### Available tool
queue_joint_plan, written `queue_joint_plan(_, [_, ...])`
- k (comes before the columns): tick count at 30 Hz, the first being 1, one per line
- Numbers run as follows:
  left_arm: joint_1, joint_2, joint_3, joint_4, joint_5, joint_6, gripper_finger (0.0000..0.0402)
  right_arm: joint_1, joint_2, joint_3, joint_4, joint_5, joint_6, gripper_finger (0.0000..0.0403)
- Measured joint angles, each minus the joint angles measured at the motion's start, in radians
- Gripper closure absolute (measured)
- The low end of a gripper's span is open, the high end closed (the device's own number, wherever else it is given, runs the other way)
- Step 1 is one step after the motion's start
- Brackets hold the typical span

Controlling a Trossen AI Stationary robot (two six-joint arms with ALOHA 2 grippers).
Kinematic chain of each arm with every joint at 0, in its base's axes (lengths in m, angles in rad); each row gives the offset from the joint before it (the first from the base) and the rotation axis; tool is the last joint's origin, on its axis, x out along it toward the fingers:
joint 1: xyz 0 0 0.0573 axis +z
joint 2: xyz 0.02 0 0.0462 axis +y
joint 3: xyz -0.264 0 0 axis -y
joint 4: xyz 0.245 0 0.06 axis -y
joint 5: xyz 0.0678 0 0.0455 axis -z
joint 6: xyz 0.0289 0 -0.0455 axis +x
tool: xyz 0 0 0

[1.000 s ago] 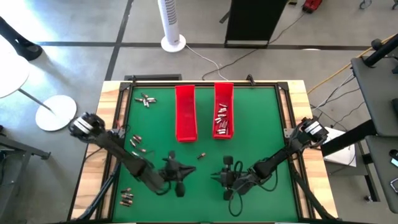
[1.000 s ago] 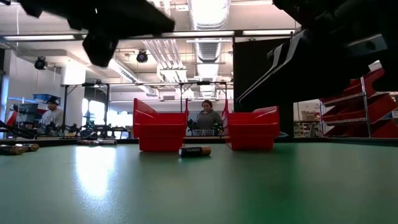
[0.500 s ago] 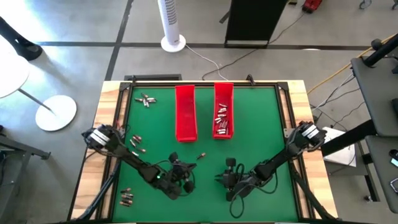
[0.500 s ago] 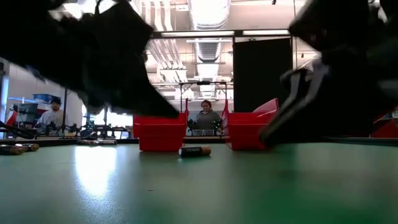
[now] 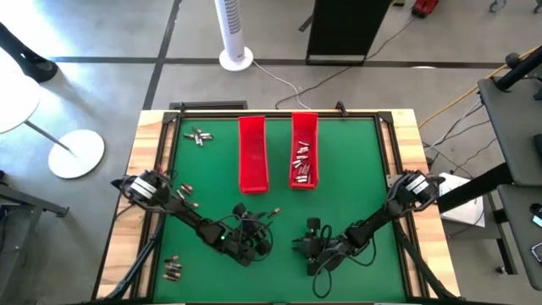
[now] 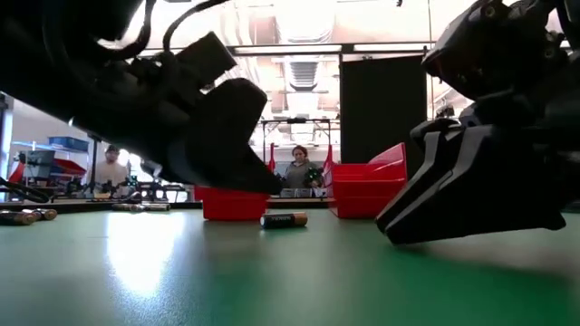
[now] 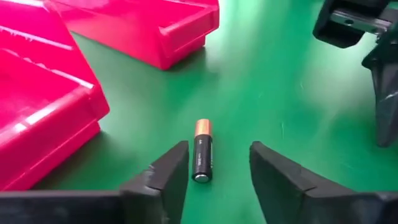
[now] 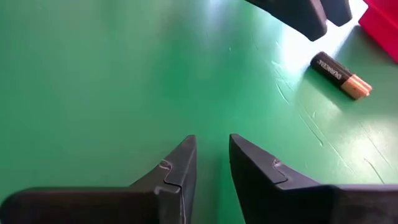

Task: Sort batteries
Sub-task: Put the black battery into the left red bin

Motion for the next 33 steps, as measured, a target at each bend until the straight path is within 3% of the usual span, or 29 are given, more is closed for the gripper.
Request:
queue_joint_plan(9, [0.056,0.07,-0.003,0.056,0.002,-0.009,0.0215,0.0,0.0,-0.003,-0.002,0.0,0.004,0.0305])
queue_joint_plan(15, [0.093,0.122,0.011,0.122,0.102,-0.015,0.0223,0.0,0.0,-0.002,-0.002,0.0,0.003,0.0319])
queue_joint_plan(27, [0.094,0.181,0.021,0.12,0.086,-0.041,0.0287,0.0,0.0,-0.002,-0.002,0.0,0.004,0.034])
queue_joint_plan(33, [0.095,0.181,0.02,0.114,0.088,-0.029,0.0352,0.0,0.0,-0.002,-0.001,0.0,0.004,0.033])
